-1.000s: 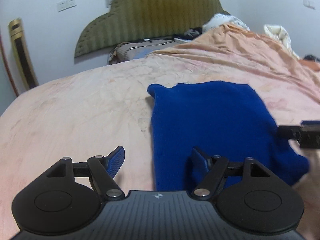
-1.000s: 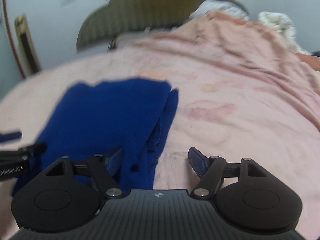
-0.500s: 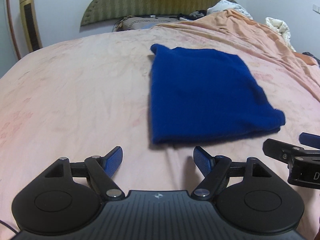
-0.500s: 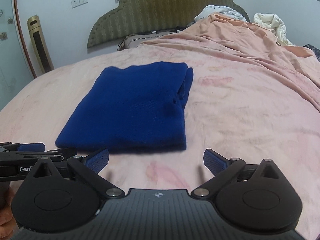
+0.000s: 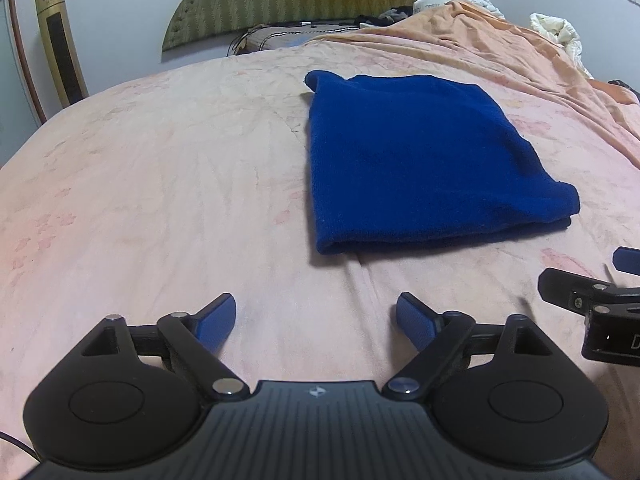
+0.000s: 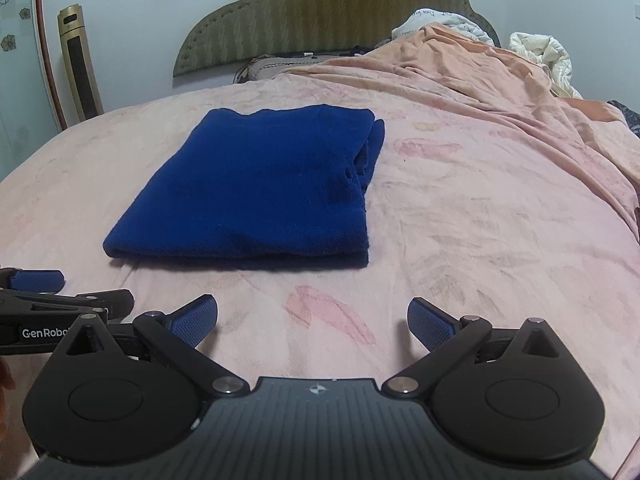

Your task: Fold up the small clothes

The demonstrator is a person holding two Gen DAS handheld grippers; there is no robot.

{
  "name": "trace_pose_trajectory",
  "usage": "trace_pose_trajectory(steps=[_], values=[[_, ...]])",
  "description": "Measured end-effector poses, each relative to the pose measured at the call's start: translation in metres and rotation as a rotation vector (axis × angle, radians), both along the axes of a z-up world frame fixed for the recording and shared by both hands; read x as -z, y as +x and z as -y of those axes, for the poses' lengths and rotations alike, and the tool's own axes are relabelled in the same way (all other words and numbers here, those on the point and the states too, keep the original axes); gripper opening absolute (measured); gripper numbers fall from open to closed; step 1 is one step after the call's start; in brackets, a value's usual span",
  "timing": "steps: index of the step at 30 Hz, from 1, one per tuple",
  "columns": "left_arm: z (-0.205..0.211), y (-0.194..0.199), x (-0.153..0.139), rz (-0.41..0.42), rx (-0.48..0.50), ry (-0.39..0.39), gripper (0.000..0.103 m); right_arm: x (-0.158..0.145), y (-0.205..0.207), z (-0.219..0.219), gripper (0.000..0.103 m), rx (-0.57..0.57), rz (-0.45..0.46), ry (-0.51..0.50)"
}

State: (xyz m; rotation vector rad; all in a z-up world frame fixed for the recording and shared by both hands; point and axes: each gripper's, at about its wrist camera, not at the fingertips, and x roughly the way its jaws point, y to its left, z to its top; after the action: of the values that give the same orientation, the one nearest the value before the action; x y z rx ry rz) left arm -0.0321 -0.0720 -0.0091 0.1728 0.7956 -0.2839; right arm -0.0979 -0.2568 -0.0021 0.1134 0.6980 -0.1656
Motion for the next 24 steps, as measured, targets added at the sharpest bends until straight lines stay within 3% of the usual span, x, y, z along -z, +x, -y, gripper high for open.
trace_pose_trajectory(steps=[8,17,24], values=[[-0.004,0.001,0.007,0.034,-0.011,-0.040,0.098,0.006,0.002,0.009,0.103,0.034,0.001,-0.003],[-0.005,-0.007,0.017,0.117,0.006,-0.033,0.100,0.024,0.005,0.012,0.103,0.037,0.000,-0.061],[-0.012,-0.001,0.018,0.096,0.000,-0.072,0.101,0.026,0.003,0.010,0.103,0.039,0.009,-0.069]])
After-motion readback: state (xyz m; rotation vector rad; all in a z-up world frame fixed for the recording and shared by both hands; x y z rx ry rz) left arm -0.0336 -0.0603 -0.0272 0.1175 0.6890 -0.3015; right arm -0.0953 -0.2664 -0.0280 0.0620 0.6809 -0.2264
